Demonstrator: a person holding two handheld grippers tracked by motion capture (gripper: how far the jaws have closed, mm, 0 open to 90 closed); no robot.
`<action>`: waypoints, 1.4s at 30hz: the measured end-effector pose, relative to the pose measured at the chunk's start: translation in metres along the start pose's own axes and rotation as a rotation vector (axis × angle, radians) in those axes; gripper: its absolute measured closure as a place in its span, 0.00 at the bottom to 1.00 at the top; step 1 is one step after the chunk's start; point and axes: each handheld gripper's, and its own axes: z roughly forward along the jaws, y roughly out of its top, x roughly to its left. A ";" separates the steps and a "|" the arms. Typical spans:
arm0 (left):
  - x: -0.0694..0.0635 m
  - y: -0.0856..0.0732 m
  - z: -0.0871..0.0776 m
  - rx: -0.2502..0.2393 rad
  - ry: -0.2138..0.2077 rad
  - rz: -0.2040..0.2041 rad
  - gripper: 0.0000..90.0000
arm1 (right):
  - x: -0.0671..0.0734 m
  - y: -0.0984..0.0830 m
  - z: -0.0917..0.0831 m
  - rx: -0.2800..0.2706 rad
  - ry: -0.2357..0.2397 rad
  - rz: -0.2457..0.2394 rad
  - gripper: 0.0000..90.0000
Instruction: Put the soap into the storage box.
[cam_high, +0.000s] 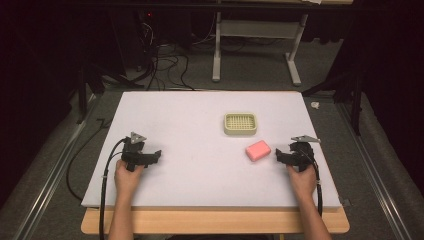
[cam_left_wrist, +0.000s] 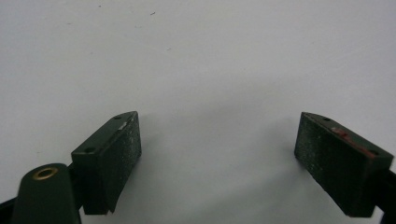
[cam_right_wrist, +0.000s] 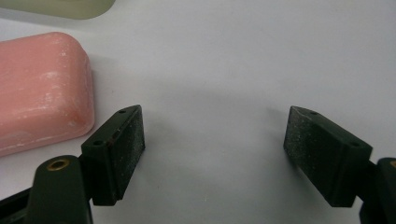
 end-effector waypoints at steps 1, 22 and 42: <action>0.000 0.000 0.000 0.000 0.000 0.000 0.17 | 0.000 0.000 0.000 0.000 0.000 0.001 0.23; 0.000 0.000 0.000 0.000 -0.001 0.000 0.17 | 0.000 0.001 0.000 0.005 0.003 0.001 0.24; 0.000 0.000 0.000 0.001 0.000 0.000 0.17 | 0.004 -0.002 -0.017 -0.043 0.072 0.003 0.20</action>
